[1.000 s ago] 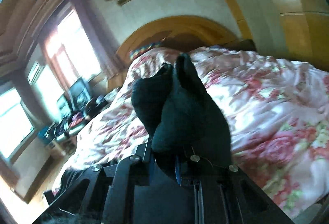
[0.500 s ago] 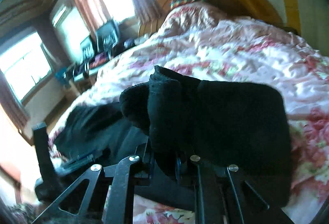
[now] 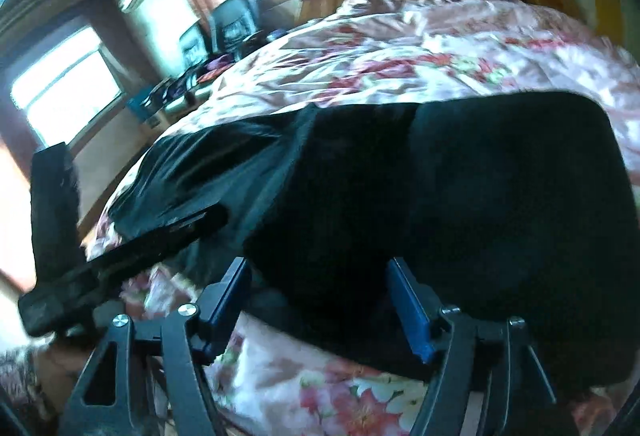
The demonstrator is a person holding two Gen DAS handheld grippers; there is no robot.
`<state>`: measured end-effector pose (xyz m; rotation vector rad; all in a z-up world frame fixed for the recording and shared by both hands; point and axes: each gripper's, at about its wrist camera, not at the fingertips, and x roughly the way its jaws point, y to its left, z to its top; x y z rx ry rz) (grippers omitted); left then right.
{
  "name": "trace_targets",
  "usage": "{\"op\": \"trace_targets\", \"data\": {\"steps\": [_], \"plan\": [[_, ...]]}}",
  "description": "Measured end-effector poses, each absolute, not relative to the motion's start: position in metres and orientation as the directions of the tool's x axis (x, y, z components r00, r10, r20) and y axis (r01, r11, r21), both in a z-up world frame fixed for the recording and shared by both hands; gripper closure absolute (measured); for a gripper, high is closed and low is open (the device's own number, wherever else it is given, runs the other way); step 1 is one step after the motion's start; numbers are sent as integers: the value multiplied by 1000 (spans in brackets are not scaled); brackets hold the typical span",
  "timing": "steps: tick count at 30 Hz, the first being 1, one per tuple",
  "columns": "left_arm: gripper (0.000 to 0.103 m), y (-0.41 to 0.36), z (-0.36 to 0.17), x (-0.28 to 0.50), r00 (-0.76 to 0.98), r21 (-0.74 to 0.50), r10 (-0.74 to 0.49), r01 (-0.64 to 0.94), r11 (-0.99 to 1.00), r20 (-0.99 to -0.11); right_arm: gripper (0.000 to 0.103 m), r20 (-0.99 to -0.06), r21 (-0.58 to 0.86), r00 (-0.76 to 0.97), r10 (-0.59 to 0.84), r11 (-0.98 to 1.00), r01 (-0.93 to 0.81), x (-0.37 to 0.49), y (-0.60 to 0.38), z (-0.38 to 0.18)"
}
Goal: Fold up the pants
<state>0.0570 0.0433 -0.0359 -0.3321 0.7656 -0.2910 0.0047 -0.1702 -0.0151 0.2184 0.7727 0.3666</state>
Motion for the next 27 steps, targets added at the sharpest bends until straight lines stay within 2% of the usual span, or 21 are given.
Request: {"op": "trace_targets", "data": {"steps": [4, 7, 8, 10, 12, 16, 17, 18, 21, 24, 27], "plan": [[46, 42, -28, 54, 685, -491, -472, 189, 850, -555, 33, -542, 373, 745, 389, 906, -202, -19, -206, 7], [45, 31, -20, 53, 671, -531, -530, 233, 815, -519, 36, -520, 324, 824, 226, 944, -54, -27, -241, 18], [45, 22, -17, 54, 653, -547, -561, 257, 796, -509, 38, -523, 294, 838, 156, 956, 6, -27, -252, 19], [45, 9, -14, 56, 626, -559, -595, 288, 778, -505, 54, -545, 265, 835, 69, 960, 94, -24, -270, 15], [41, -13, -13, 62, 592, -535, -608, 324, 780, -529, 65, -587, 283, 807, 56, 949, 140, -17, -287, 4], [42, -49, -24, 76, 541, -408, -530, 338, 848, -653, 68, -640, 347, 764, 86, 919, 187, -11, -304, -21], [48, -56, -31, 81, 524, -390, -505, 321, 863, -686, 68, -644, 344, 760, 87, 920, 186, -10, -304, -23], [66, -57, -34, 83, 514, -417, -523, 316, 852, -680, 68, -644, 329, 761, 80, 927, 181, -10, -302, -23], [80, -58, -26, 83, 512, -434, -531, 306, 847, -675, 68, -641, 291, 765, 58, 941, 173, -10, -296, -21], [81, -52, -3, 78, 567, -401, -532, 351, 846, -628, 68, -633, 291, 772, 58, 942, 168, -7, -296, -20], [82, -44, -3, 80, 599, -357, -489, 334, 872, -634, 70, -639, 300, 765, 80, 942, 152, -4, -292, -23]]}}
